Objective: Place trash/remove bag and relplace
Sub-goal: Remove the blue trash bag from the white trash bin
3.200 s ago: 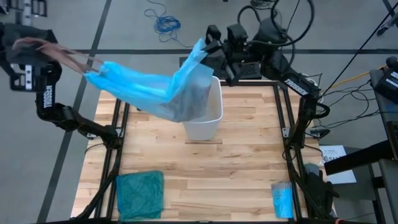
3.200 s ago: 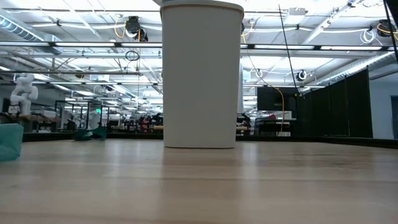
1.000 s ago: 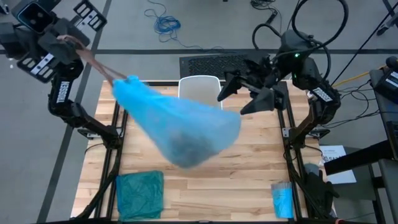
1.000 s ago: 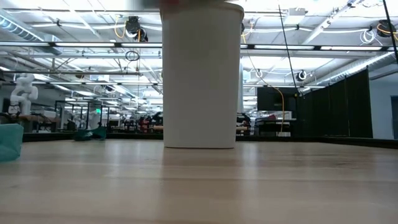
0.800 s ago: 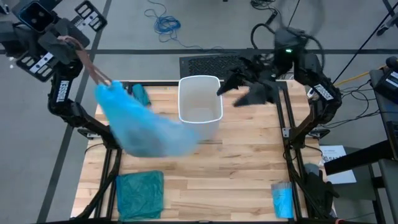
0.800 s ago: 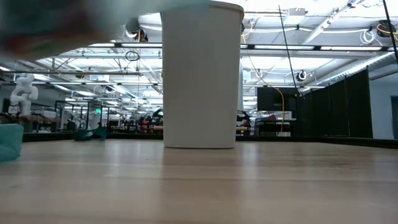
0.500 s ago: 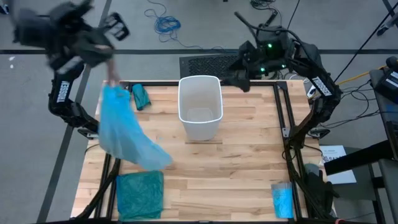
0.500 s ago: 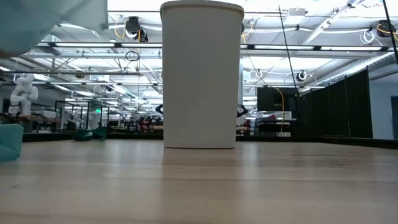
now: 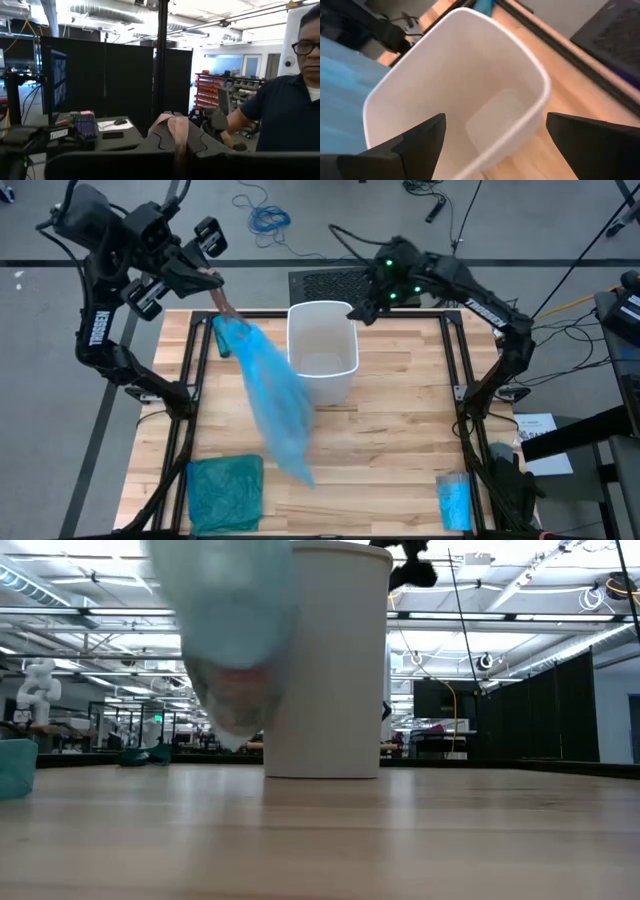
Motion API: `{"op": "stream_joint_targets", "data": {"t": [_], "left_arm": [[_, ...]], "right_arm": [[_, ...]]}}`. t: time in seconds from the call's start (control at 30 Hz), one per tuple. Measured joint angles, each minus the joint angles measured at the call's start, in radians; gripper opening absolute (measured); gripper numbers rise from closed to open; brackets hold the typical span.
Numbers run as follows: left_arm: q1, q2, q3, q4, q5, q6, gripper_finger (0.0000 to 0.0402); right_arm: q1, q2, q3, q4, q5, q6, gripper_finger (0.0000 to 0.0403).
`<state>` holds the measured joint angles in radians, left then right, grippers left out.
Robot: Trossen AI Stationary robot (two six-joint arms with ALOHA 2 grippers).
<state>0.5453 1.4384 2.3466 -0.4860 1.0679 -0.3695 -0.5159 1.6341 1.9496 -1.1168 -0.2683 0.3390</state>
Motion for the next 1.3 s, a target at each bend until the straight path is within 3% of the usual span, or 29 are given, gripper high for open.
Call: {"op": "stream_joint_targets", "data": {"t": [0.33,0.43,0.53,0.7,0.77,0.87,1.0,1.17,1.3], "left_arm": [[0.0,0.0,0.0,-0.025,-0.002,0.033,0.0],[0.0,0.0,0.0,-0.028,-0.002,0.044,0.0],[0.0,0.0,0.0,-0.028,-0.002,0.045,0.0],[0.0,0.0,0.0,-0.029,-0.001,0.063,0.0],[0.0,0.0,0.0,-0.027,-0.003,0.073,0.0],[0.015,0.001,0.0,-0.025,-0.02,0.116,0.0],[0.06,0.001,0.0,-0.036,-0.054,0.179,0.0],[0.113,0.032,0.001,-0.034,-0.069,0.228,0.0],[0.163,0.081,0.001,0.014,-0.07,0.229,0.0]], "right_arm": [[0.0,-0.002,-0.211,0.066,0.056,0.092,0.0338],[0.001,-0.002,-0.232,0.073,0.07,0.1,0.0321],[0.001,-0.002,-0.234,0.042,0.121,0.097,0.0256],[-0.009,-0.007,-0.234,-0.009,0.17,0.045,0.0056],[-0.01,-0.019,-0.234,-0.015,0.15,0.02,0.0019],[-0.016,-0.044,-0.212,-0.077,0.179,0.015,0.0005],[-0.047,-0.092,-0.165,-0.206,0.304,-0.007,0.0001],[-0.1,-0.132,-0.123,-0.387,0.319,-0.04,0.0],[-0.126,-0.166,-0.121,-0.412,0.33,-0.048,0.0]]}}
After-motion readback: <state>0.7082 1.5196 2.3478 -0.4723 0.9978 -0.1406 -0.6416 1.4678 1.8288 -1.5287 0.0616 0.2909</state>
